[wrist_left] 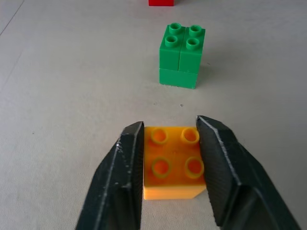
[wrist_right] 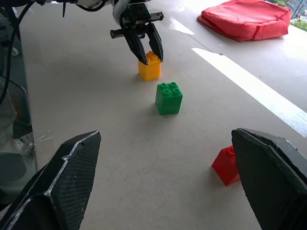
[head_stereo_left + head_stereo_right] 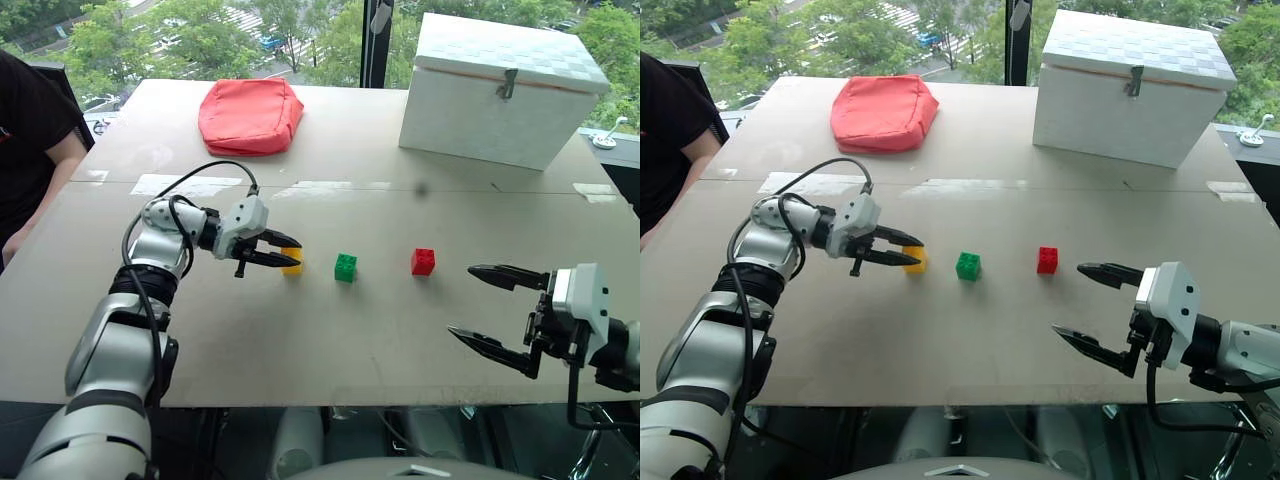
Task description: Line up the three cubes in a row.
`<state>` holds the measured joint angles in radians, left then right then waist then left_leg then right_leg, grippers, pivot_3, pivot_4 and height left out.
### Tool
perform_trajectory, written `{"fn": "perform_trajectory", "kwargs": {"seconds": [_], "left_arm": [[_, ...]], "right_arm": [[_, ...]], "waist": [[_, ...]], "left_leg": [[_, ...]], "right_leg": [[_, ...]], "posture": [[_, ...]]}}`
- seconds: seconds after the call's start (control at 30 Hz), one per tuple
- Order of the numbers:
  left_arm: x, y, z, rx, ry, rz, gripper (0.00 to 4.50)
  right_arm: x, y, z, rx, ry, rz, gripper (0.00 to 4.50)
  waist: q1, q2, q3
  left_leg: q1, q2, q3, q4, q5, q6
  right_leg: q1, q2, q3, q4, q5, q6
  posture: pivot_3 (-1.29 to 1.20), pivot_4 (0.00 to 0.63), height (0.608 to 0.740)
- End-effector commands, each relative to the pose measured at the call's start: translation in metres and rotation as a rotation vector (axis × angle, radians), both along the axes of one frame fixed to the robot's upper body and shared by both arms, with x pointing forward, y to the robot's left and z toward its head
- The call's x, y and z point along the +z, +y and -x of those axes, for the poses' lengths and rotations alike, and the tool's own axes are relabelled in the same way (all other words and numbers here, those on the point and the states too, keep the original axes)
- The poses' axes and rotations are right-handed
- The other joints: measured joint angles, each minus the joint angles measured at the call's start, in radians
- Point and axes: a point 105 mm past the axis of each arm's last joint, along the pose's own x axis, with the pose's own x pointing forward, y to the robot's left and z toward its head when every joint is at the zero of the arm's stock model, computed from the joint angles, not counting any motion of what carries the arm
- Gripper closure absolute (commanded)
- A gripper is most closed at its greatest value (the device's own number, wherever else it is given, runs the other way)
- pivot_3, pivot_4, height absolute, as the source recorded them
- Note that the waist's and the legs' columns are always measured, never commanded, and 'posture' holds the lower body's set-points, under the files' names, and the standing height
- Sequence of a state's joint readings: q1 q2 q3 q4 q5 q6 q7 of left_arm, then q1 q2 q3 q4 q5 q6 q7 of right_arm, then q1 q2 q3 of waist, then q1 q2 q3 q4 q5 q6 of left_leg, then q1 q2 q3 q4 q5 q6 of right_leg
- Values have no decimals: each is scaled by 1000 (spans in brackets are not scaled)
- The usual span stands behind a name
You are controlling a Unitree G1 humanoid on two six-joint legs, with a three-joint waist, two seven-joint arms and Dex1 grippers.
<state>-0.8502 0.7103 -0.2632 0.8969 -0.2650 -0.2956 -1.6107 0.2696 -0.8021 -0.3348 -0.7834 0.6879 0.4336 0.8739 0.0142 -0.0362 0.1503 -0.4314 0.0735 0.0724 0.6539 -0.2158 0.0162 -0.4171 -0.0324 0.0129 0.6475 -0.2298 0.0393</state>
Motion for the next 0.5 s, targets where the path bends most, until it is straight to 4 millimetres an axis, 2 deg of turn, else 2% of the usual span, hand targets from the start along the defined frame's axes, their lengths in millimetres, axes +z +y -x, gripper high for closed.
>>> {"fn": "perform_trajectory", "kwargs": {"seconds": [0.03,0.1,0.13,0.33,0.4,0.5], "left_arm": [[10,0,-4,-2,-52,14,1257],[11,1,-3,12,-43,36,329],[12,4,-2,21,-39,48,61],[32,23,10,161,-59,179,61],[39,30,20,255,-70,236,61],[40,42,47,461,-16,332,61]], "right_arm": [[8,-2,3,0,-35,19,0],[8,-4,3,-2,-33,23,0],[8,-5,3,-4,-32,25,0],[5,-16,0,-25,-20,39,0],[0,-24,-1,-45,-7,50,0],[-7,-41,-2,-101,11,75,0]], "waist": [[0,0,0],[0,0,0],[0,0,0],[-4,0,0],[-16,0,0],[-20,1,0]], "left_leg": [[0,0,0,0,0,0],[0,0,0,1,0,0],[0,0,0,1,0,0],[1,0,0,1,0,0],[1,1,0,0,0,0],[1,1,-1,0,0,0]], "right_leg": [[0,0,0,0,0,0],[0,0,0,0,0,0],[0,0,0,0,0,0],[0,0,0,1,0,0],[0,0,1,1,0,1],[1,-2,0,1,1,2]], "posture": [[0,150,740],[0,150,740],[0,150,740],[0,150,740],[0,150,740],[0,150,740]]}}
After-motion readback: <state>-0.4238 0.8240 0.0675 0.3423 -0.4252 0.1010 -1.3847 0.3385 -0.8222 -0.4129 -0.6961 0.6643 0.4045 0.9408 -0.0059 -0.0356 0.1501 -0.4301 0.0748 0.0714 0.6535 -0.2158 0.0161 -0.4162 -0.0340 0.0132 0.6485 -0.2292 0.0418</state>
